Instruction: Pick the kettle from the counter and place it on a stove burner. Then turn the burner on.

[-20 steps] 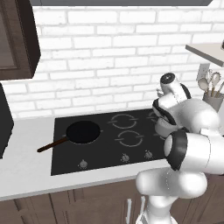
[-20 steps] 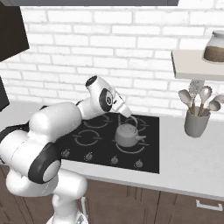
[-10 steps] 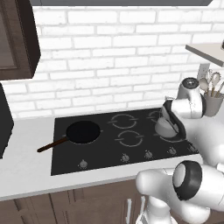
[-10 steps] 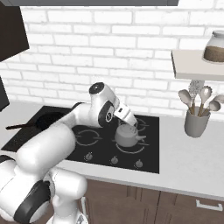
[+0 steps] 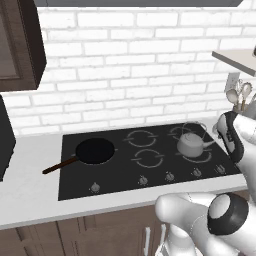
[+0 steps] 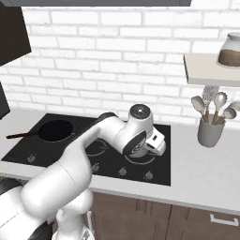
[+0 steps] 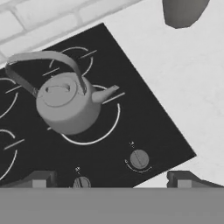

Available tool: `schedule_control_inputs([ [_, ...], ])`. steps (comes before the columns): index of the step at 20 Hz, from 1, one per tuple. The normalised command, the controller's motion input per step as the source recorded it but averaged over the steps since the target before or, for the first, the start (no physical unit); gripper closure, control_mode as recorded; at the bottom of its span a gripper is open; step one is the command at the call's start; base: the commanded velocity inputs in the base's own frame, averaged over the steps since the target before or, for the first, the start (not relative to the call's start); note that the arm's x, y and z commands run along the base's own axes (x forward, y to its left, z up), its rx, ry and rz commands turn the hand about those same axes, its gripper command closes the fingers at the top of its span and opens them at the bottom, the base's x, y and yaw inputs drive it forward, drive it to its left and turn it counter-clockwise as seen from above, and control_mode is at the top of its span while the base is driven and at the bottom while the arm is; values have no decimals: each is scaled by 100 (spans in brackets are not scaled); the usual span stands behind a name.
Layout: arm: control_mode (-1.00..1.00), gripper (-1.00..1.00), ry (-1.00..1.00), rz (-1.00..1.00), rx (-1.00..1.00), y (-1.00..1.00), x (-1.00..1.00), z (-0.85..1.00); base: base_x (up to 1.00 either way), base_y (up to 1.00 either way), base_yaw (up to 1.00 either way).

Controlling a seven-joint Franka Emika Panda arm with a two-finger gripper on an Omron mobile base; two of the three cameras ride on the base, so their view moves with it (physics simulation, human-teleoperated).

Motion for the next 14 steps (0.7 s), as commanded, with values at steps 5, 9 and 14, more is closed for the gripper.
schedule_control_inputs([
  [5,-100,-100,13,10,9,-49,-3,-42,0,0,0],
  [9,-100,-100,20,6,2,-16,0,-52,0,0,0],
  [14,-100,-100,18,3,-1,0,1,-44,0,0,0],
])
